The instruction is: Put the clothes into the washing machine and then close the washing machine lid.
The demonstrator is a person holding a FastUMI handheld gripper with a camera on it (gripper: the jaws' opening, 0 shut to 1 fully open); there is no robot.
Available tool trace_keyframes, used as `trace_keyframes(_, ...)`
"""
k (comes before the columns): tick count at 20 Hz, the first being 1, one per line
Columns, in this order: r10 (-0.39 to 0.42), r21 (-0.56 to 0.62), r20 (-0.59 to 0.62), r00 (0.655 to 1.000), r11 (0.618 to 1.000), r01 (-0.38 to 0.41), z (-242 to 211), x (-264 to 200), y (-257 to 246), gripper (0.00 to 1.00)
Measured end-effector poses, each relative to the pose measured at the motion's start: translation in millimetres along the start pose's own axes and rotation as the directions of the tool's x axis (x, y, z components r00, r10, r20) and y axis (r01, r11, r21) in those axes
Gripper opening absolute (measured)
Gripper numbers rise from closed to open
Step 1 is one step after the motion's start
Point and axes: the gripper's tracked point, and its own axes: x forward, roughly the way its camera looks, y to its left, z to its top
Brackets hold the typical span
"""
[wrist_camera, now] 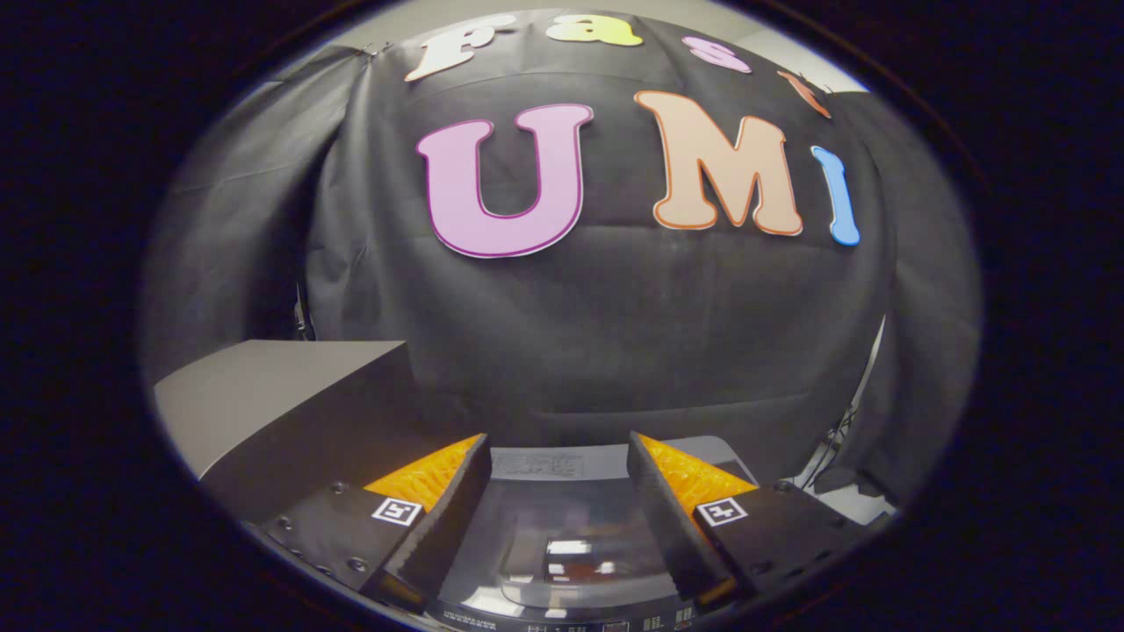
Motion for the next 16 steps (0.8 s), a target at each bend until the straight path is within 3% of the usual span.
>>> trace_keyframes(16, 0.019, -0.006, 0.077, 0.997, 1.0, -0.018, 5, -44, -21, 0.97)
